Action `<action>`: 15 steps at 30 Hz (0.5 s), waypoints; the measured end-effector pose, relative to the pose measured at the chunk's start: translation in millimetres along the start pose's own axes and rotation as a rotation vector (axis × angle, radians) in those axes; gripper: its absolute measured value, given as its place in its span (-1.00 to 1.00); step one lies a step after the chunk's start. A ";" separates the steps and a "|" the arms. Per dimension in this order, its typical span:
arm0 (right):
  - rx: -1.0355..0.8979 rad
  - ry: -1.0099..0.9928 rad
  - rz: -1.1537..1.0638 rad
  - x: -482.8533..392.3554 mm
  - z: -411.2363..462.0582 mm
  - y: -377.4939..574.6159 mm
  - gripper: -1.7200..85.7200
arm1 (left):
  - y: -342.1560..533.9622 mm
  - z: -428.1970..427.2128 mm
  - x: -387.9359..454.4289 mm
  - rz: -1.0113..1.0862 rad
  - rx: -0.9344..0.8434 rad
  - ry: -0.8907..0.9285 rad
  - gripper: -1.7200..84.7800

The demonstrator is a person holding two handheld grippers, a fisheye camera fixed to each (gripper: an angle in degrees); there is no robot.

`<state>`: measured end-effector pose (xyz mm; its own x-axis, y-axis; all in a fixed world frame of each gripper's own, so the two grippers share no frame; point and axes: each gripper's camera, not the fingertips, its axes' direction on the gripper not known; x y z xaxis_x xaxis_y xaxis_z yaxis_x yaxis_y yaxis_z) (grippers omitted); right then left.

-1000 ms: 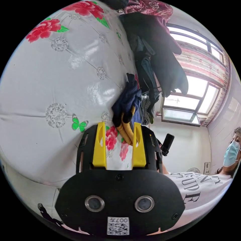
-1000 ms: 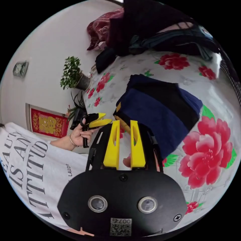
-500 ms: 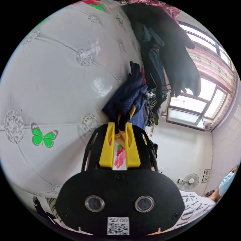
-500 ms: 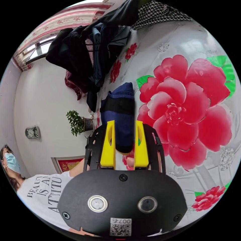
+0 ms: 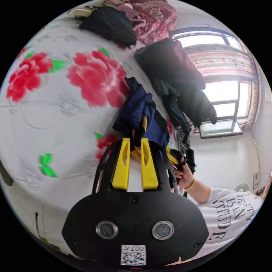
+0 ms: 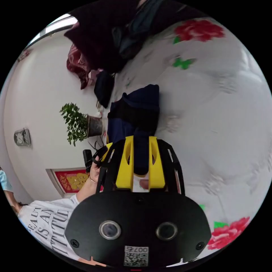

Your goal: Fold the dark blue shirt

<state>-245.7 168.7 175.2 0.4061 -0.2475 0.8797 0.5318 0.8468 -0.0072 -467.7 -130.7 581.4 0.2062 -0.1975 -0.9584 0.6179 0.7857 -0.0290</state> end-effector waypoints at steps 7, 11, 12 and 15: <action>-0.340 0.066 -0.452 -215.6 211.7 -71.8 -0.86 | 13.9 -204.0 -91.7 -0.117 0.340 -0.536 -0.79; -0.425 0.335 -0.582 -215.0 195.6 -30.9 -0.89 | 89.8 -156.9 -62.1 -0.041 0.316 -0.667 -0.78; -0.433 0.365 -0.589 -208.8 186.2 -22.8 -0.90 | 97.2 -138.1 -54.5 -0.014 0.286 -0.668 -0.78; -0.486 0.582 -0.568 -170.4 124.0 23.8 -0.92 | 123.1 -14.6 3.5 0.240 0.050 -0.627 -0.79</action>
<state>-394.4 289.4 84.2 0.2282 -0.8693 0.4384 0.9619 0.2710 0.0369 -402.0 -26.1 570.4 0.7342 -0.3357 -0.5901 0.5313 0.8252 0.1917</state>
